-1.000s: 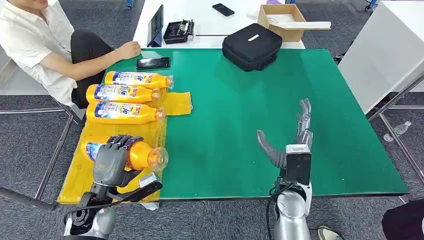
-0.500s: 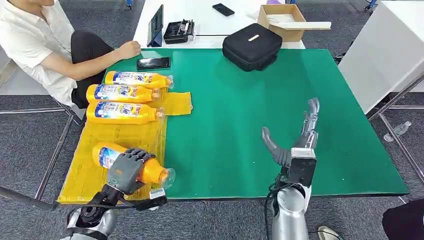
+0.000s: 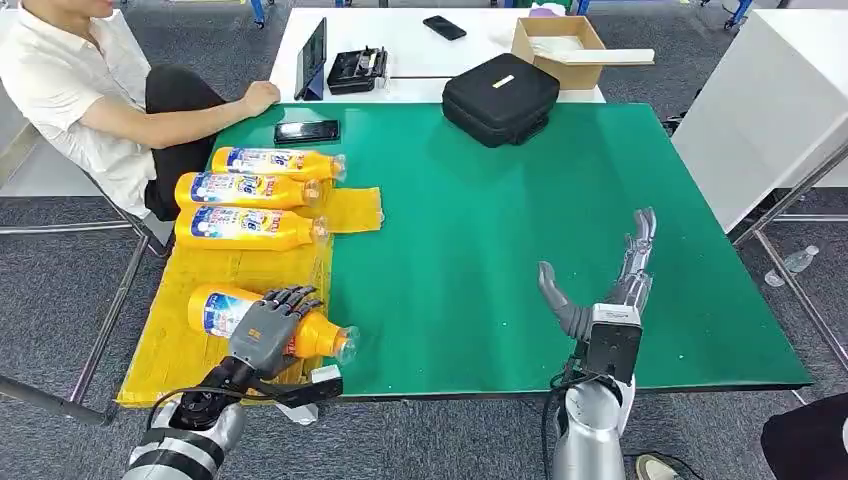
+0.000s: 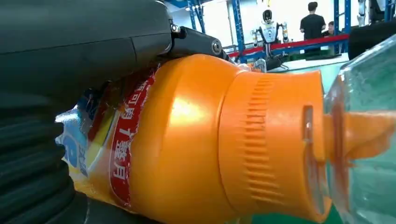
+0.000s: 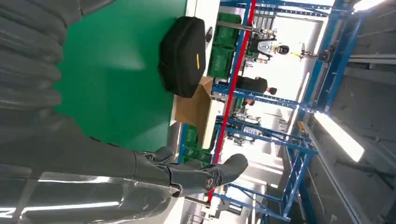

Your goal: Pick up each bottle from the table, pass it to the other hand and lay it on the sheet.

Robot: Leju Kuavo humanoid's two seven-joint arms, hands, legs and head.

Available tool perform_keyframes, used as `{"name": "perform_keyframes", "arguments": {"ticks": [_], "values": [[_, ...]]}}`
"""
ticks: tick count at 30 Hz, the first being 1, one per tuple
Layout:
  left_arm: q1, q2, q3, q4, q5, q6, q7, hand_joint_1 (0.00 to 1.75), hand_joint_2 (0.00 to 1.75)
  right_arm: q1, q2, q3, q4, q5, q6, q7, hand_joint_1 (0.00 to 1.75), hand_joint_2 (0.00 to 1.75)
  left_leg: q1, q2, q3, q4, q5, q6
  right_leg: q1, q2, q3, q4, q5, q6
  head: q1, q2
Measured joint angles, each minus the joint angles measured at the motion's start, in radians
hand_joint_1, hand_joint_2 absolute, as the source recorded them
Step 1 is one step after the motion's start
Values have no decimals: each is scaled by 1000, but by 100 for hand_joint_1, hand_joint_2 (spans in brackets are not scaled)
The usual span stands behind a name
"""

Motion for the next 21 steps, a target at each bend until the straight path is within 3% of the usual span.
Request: {"name": "perform_keyframes", "arguments": {"ticks": [4,21], "values": [[-9,-1,-1,19,0,0,1,7,175,0,0,-4,4,0,0,0,0,175,0,0,2,0,1,-1,0,0,2,0,1,-2,0,0],[-72,-59,17,117,-26,-77,118,0,175,-5,0,-28,48,2,-5,0,0,175,0,-3,6,0,2,0,0,-1,0,0,-1,-2,0,0]]}}
